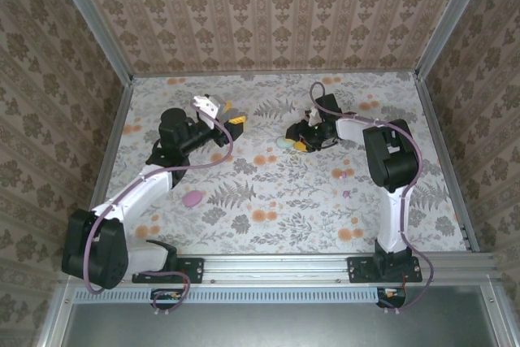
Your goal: Insert wireless bluetooth earbuds into charging case
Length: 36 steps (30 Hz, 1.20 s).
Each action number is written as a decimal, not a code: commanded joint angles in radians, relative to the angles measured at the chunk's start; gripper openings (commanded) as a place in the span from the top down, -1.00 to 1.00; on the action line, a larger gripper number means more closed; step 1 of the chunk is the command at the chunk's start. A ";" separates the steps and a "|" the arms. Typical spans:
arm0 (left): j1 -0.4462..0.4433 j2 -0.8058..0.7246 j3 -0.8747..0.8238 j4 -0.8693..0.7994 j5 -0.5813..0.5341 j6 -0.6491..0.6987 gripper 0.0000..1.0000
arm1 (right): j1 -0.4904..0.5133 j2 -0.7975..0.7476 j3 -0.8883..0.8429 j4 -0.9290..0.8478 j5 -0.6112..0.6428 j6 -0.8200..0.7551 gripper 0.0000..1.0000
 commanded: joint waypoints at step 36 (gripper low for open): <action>0.245 -0.112 -0.222 -0.931 -0.364 -0.973 -0.39 | 0.427 -0.339 -0.209 0.189 0.304 -0.820 -0.24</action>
